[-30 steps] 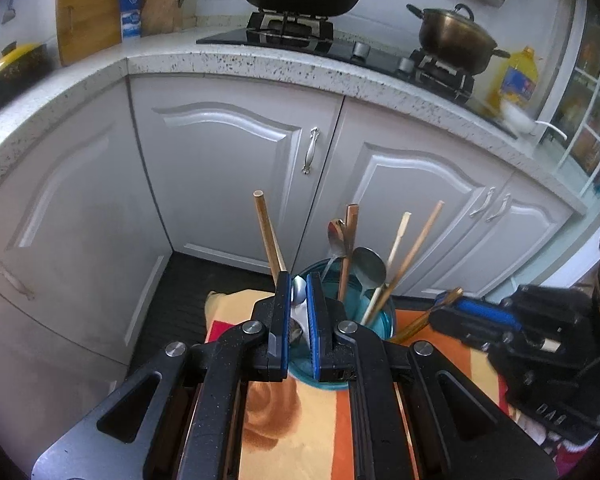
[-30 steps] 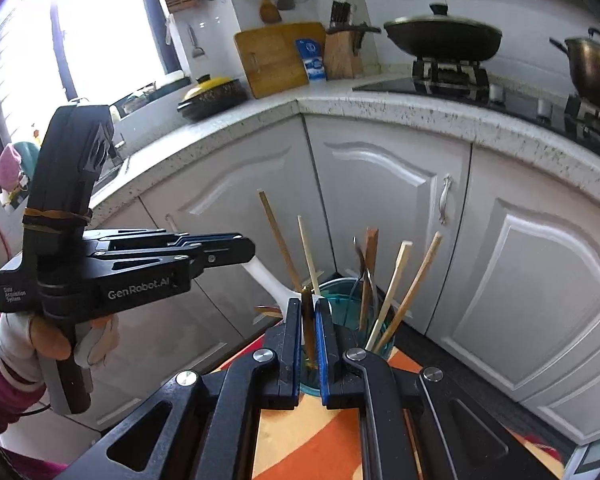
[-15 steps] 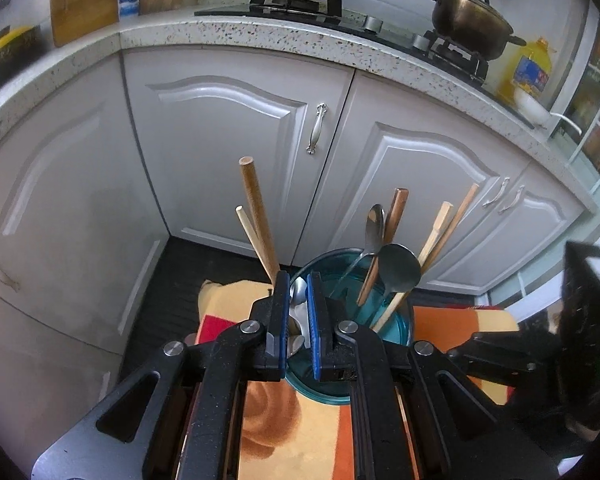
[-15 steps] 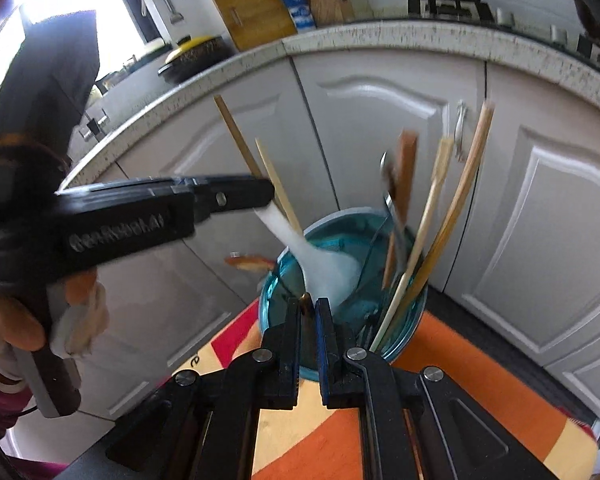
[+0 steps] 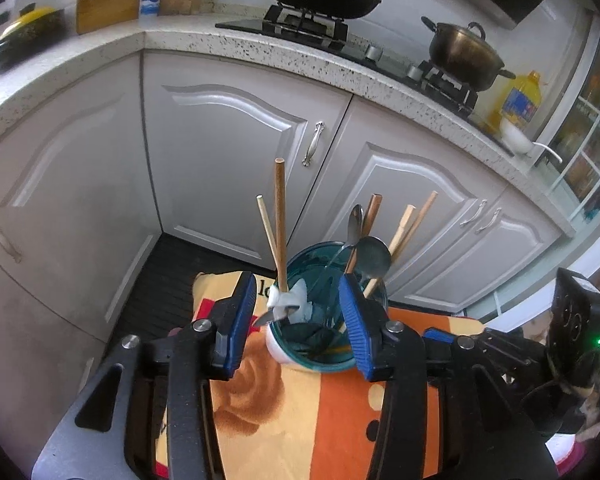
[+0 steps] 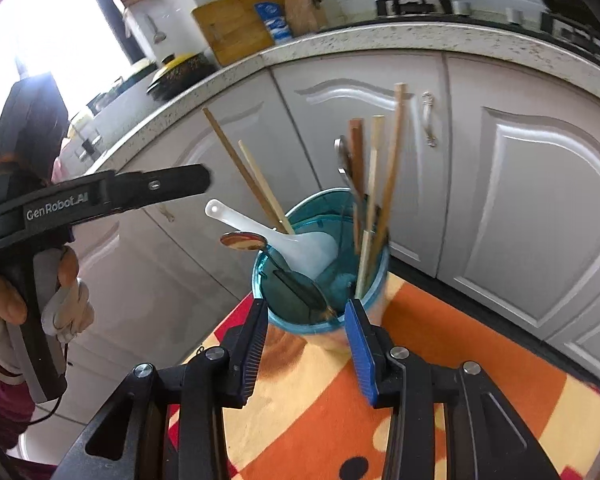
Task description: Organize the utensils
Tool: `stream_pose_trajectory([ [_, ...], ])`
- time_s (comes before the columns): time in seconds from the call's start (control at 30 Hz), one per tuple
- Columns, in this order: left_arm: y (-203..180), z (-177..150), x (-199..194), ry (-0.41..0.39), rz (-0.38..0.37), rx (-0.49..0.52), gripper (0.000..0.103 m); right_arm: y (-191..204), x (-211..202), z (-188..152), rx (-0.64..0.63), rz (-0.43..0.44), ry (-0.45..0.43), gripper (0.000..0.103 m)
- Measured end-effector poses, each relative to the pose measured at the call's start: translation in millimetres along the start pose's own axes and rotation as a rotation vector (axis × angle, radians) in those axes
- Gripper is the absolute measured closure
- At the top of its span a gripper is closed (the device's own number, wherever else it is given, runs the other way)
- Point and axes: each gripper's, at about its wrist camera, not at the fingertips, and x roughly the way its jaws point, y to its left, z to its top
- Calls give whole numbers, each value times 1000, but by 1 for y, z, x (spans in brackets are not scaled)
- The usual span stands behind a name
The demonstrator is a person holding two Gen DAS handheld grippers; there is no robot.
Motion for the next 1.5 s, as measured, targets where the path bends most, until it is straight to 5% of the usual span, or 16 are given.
stream_pose_trajectory([
  [0.53, -34, -56, -51, -159, 126, 48, 61, 48, -50, -16, -12, -200, -143, 60],
  [0.6, -36, -60, -56, -174, 134, 49, 60, 52, -52, -18, -34, -227, -148, 52],
  [1.5, -43, -73, -73, -225, 193, 73, 60, 68, -64, -16, -33, -275, -179, 46],
])
